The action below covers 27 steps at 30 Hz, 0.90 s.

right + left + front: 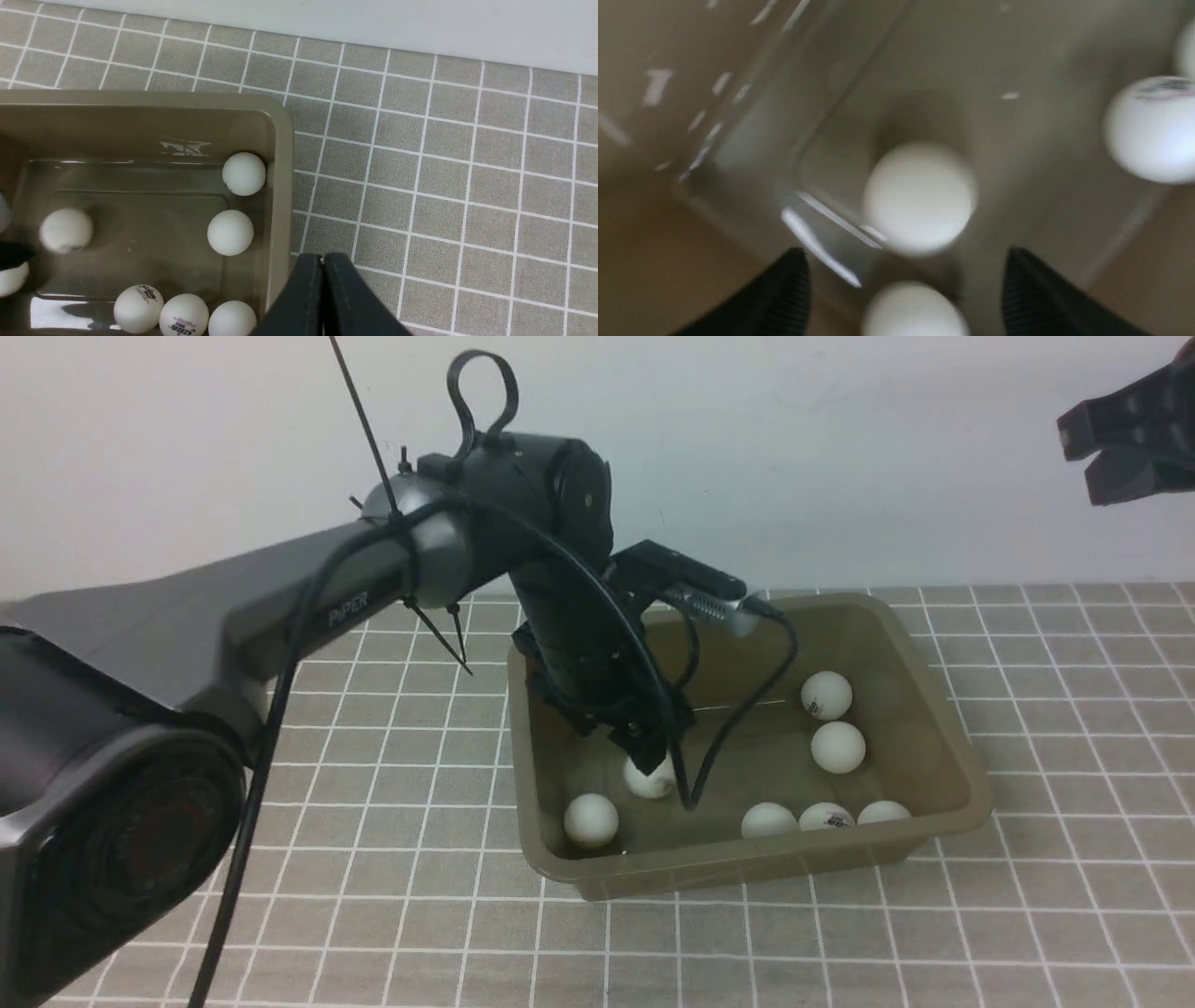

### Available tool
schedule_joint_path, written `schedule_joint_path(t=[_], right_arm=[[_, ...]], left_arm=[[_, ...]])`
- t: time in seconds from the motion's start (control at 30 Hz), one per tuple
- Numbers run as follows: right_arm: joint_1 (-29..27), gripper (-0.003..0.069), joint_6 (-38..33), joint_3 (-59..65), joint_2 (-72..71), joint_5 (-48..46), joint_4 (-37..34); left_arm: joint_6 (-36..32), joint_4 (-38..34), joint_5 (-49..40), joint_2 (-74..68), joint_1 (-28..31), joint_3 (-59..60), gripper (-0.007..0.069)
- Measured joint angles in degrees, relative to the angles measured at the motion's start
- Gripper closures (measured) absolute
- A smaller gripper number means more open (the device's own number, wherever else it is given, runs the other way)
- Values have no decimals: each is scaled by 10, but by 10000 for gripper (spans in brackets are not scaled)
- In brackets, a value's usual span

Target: Put the table tennis balls into the box on the grey coffee tablecloth.

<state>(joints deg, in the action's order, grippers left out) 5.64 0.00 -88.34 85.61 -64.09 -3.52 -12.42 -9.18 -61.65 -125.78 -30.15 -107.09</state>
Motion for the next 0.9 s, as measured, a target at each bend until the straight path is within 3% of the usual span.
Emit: schedule_joint_path(t=[0.03,0.13,0.17,0.2,0.27,0.33,0.4,0.7,0.9], right_arm=[[0,673,0,0,0,0,3],[0,673,0,0,0,-1,5],[0,673,0,0,0,-1,5],[0,673,0,0,0,-1,5],[0,673,0,0,0,-1,5],[0,673,0,0,0,-1,5],[0,673,0,0,0,-1,5],[0,673,0,0,0,-1,4],[0,673,0,1,-22,-4,-11]], left_arm=[[36,19,2,-3,3,0,75],[88,50,2,-6,11,0,99],[112,75,-9,-7,19,0,183],[115,78,-10,-7,20,0,195],[124,107,-35,-14,43,0,395],[124,122,-48,-18,60,0,529],[128,130,-54,-17,78,1,593],[82,151,-11,7,130,1,629],[71,154,-9,30,120,1,629]])
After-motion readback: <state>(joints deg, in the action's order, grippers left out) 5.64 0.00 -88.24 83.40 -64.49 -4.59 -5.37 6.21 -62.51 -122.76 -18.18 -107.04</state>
